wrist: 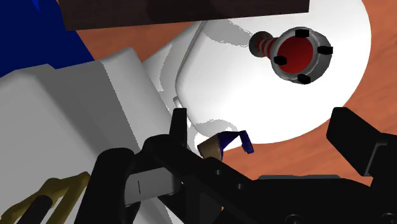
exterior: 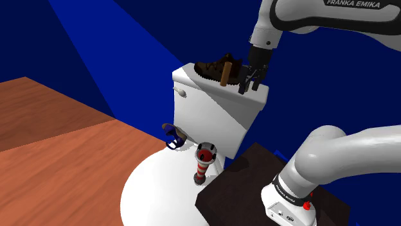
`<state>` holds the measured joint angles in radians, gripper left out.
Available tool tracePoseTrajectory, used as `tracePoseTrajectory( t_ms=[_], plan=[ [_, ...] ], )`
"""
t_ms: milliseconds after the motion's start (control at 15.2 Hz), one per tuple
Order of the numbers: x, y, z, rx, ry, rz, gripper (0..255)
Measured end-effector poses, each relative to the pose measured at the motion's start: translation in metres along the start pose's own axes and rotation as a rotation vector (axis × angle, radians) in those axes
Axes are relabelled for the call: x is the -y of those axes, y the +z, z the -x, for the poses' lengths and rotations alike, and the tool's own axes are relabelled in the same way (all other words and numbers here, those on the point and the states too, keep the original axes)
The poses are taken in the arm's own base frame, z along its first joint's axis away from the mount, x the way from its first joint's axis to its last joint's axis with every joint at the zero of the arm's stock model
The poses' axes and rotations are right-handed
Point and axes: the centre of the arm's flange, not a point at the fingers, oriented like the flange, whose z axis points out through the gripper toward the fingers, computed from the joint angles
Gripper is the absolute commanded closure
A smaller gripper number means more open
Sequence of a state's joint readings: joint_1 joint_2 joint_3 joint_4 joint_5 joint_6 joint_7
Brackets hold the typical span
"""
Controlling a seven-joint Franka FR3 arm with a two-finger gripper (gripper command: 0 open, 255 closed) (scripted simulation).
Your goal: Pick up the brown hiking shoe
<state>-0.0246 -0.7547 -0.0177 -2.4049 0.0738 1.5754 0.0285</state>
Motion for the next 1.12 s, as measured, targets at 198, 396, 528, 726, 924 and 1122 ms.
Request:
tracePoseTrajectory(
  t_ms=[198, 396, 528, 726, 924, 1122],
  plan=[
    [-0.004, -0.005, -0.013, -0.012, 0.029, -0.010, 0],
    [-0.014, -0.012, -0.044, -0.039, 0.095, -0.031, 0],
    [-0.026, -0.022, -0.063, -0.059, 0.142, -0.046, 0],
    [-0.042, -0.035, -0.096, -0.088, 0.213, -0.069, 0],
    [-0.057, -0.047, -0.124, -0.119, 0.285, -0.092, 0],
    [-0.081, -0.058, -0.146, -0.148, 0.357, -0.115, 0]
  ],
)
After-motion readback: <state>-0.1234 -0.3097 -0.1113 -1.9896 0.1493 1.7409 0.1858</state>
